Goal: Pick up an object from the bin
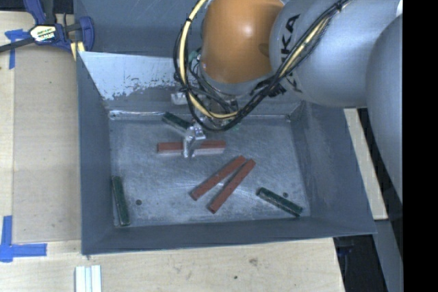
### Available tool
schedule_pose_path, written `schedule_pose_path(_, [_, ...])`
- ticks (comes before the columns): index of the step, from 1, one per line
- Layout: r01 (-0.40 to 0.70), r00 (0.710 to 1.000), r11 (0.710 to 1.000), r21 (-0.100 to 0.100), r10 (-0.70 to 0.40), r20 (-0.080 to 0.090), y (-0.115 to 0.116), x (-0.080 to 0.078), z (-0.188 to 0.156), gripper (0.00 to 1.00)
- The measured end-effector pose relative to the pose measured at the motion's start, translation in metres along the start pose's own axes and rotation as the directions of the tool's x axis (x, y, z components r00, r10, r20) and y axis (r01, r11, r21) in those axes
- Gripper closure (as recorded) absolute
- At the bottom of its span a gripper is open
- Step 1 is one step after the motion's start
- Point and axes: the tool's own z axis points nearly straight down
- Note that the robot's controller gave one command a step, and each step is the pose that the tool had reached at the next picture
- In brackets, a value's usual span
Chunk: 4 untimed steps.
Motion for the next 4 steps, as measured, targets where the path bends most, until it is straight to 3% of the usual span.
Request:
schedule_pose_path(1, [-0.003, 1.0, 1.0, 0.0, 0.003, -0.002, -0.002, 0.001, 0.011, 0.0])
schedule_pose_path(2, [0.11, 0.994, 0.994, -0.002, -0.109, 0.024, -0.03, 0.029, 0.103, 1.0])
schedule_pose_path(3, [0.109, 0.994, 0.994, -0.001, -0.109, 0.011, -0.031, 0.033, 0.107, 0.0])
schedule_pose_path(4, [0.108, 0.994, 0.994, -0.001, -0.108, 0.026, -0.03, 0.029, 0.103, 1.0])
